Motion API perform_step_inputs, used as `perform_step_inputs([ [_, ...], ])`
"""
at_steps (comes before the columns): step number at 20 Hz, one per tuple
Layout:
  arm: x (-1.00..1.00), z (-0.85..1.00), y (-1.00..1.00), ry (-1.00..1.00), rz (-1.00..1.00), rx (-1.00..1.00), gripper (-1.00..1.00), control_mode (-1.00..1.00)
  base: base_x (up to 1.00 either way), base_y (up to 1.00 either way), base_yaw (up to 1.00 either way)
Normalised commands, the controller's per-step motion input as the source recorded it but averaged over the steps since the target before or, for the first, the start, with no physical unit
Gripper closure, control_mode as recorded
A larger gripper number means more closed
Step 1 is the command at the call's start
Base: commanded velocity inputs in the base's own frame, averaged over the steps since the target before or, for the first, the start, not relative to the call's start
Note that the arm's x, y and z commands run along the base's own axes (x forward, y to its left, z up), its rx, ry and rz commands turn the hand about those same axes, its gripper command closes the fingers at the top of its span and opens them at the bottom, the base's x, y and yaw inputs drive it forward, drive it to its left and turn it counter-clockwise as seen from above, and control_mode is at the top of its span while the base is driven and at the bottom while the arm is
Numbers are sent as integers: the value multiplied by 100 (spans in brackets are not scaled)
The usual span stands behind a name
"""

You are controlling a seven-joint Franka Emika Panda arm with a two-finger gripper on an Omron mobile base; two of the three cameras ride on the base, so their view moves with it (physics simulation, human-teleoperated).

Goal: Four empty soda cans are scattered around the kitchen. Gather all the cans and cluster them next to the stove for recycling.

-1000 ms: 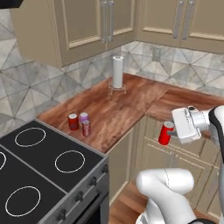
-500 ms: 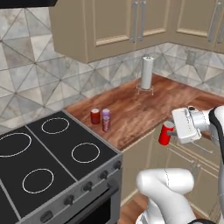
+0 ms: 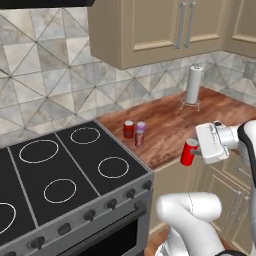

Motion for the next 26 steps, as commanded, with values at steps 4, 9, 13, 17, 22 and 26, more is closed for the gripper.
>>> perform_step_inputs([
  [4,0,0,0,0,0,0,100,100,11,-26,24],
  [9,0,0,0,0,0,0,100,100,8,-33,21],
  [13,0,0,0,0,0,0,100,100,4,-41,18],
  [17,0,0,0,0,0,0,100,100,1,-44,17],
  [22,0,0,0,0,0,0,100,100,0,-42,17],
  [26,0,0,0,0,0,0,100,100,2,-35,17],
])
